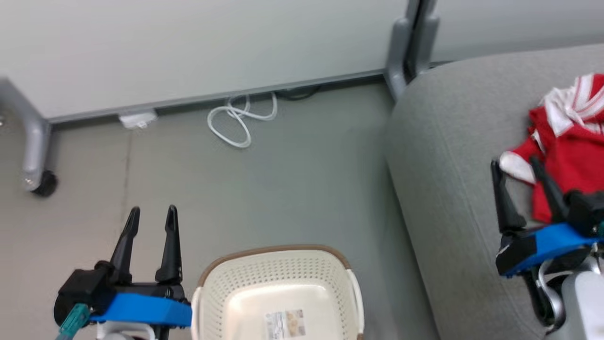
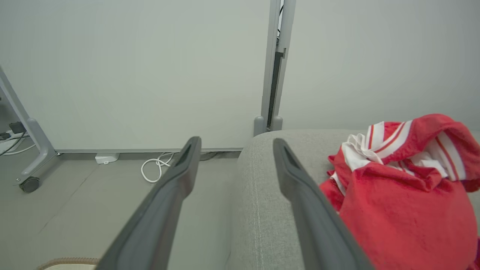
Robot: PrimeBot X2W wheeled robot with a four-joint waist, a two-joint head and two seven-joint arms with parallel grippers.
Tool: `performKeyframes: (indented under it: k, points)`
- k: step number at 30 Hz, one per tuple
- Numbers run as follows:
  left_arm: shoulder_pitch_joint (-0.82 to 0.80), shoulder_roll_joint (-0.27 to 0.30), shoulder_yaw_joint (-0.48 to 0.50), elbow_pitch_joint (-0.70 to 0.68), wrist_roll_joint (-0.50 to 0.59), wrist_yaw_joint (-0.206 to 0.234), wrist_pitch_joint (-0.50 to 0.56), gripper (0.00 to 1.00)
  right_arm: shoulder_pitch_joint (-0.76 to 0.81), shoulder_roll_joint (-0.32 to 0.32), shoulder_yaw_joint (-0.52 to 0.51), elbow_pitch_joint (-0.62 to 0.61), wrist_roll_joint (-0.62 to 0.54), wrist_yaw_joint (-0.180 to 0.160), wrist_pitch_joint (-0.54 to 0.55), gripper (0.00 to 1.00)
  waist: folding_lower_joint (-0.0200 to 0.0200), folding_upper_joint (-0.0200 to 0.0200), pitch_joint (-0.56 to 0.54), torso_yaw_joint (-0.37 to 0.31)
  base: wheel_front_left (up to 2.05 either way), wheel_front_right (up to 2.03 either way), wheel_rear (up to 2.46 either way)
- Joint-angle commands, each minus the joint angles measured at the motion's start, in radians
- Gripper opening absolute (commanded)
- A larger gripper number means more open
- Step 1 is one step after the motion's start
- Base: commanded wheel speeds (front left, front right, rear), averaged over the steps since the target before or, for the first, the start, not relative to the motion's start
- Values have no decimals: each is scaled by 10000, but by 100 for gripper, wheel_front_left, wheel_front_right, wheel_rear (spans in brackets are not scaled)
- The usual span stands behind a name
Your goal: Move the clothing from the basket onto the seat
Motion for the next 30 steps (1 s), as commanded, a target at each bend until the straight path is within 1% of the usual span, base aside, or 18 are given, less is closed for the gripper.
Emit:
performKeyframes:
  k: [1, 6, 9, 14, 21, 30]
  points:
    - [56, -13, 80, 29, 46, -13, -44, 100, 182, 50, 3, -73, -43, 1, -22, 100, 4, -1, -17, 89, 0, 0, 0]
    - [455, -322, 551, 384, 161, -15, -45, 100, 1438, 702, -7, -728, -302, 1, -92, 100, 4, -1, -492, 870, 0, 0, 0]
    - [735, -458, 772, 615, 204, -28, -46, 100, 1951, 949, -78, -856, -459, 1, -161, 100, 4, -1, -776, 1243, 0, 0, 0]
    - [1167, -558, 1031, 1052, 204, -48, -45, 100, 2498, 1216, -136, -959, -579, 1, -276, 100, 4, -1, -1213, 1645, 0, 0, 0]
    - [1460, -566, 1080, 1349, 231, -100, -46, 100, 2926, 1363, -182, -1183, -580, 1, -223, 100, 4, -1, -1580, 1726, 0, 0, 0]
    - [1439, -592, 851, 1159, 277, -121, -46, 100, 3195, 1394, -251, -1467, -430, 1, -168, 100, 4, -1, -1599, 1406, 0, 0, 0]
